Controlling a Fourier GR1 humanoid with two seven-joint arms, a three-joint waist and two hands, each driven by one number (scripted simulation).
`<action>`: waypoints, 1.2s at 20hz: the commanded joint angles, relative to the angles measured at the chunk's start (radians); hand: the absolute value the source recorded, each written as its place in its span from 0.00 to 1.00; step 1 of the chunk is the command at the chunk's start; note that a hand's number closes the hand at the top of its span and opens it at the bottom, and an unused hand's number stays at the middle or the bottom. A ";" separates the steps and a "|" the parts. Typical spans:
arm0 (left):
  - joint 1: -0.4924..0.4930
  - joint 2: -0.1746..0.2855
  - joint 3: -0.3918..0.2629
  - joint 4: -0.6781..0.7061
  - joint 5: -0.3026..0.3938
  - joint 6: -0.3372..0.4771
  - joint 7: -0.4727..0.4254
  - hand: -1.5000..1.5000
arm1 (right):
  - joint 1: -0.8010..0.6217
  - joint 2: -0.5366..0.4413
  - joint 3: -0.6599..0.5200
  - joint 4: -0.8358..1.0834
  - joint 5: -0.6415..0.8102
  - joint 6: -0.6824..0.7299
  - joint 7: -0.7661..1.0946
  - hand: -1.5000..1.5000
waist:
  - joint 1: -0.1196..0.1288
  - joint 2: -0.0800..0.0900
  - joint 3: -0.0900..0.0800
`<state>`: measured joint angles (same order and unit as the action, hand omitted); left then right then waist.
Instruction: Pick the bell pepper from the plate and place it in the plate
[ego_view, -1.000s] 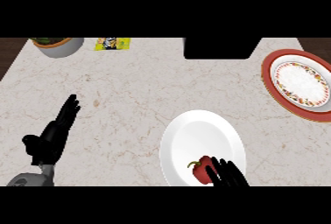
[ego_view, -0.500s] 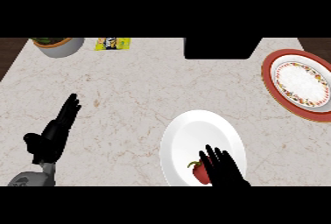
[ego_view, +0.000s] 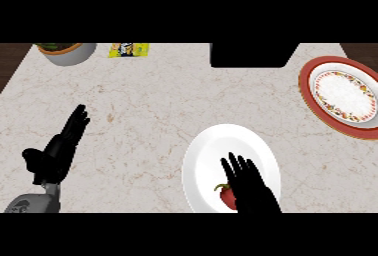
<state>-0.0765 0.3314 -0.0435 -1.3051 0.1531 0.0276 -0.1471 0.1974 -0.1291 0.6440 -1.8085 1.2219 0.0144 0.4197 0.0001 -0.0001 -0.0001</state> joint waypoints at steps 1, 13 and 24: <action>0.019 -0.060 -0.010 0.009 -0.035 0.017 -0.031 0.50 | 0.023 -0.068 -0.063 -0.032 -0.024 -0.005 -0.028 0.00 | -0.003 -0.001 0.000; -0.023 -0.091 0.020 -0.001 -0.092 0.003 0.024 0.50 | -0.189 0.065 -0.090 0.268 -0.055 0.018 -0.130 1.00 | 0.001 0.001 0.000; 0.033 -0.050 0.080 -0.020 -0.068 -0.029 0.003 0.50 | -0.045 -0.279 -0.432 0.124 -0.230 -0.178 -0.328 1.00 | -0.043 0.003 0.004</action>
<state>-0.0569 0.2735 0.0197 -1.3316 0.0849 -0.0078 -0.1294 0.1405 -0.2594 0.4510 -1.6697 1.1216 -0.1243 0.1524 -0.0187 -0.0036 -0.0032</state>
